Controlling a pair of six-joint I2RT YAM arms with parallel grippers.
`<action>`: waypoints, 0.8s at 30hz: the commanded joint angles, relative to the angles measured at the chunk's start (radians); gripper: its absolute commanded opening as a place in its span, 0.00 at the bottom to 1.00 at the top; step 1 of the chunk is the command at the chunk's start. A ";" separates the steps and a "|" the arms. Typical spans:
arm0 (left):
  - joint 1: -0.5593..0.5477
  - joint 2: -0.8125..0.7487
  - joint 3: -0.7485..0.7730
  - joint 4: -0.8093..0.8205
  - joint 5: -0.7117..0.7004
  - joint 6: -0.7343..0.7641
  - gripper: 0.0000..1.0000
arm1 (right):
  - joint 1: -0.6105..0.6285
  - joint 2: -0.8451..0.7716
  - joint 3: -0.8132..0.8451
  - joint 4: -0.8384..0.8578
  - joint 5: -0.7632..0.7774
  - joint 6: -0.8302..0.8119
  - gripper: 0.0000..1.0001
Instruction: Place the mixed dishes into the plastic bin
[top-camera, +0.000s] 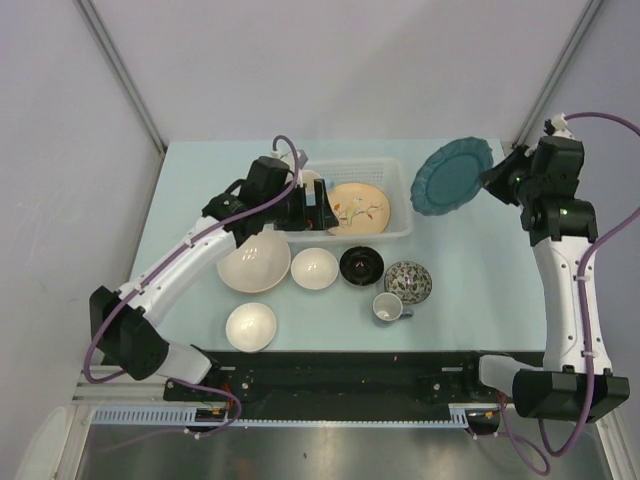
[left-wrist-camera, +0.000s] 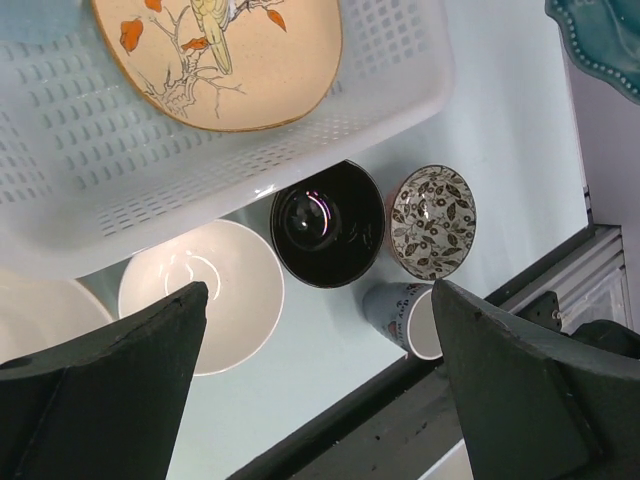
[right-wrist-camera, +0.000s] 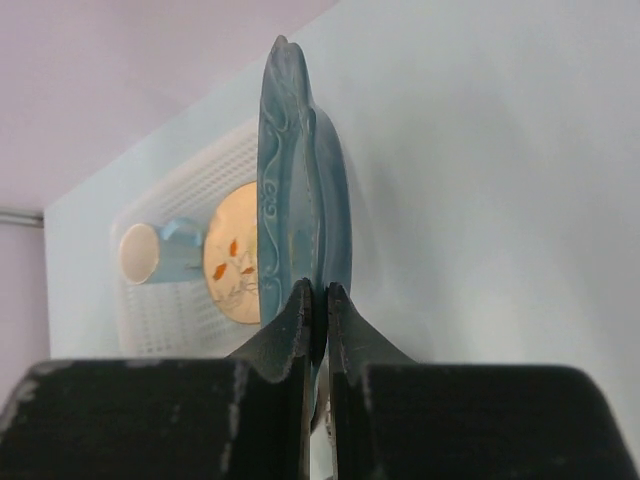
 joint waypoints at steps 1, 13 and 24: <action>0.026 -0.060 -0.013 -0.001 -0.024 0.009 0.98 | 0.083 0.034 0.099 0.172 -0.032 0.060 0.00; 0.094 -0.140 -0.114 -0.017 -0.044 0.012 0.98 | 0.351 0.332 0.201 0.323 0.052 0.076 0.00; 0.151 -0.192 -0.187 -0.014 -0.035 0.020 0.99 | 0.399 0.517 0.197 0.439 0.064 0.135 0.00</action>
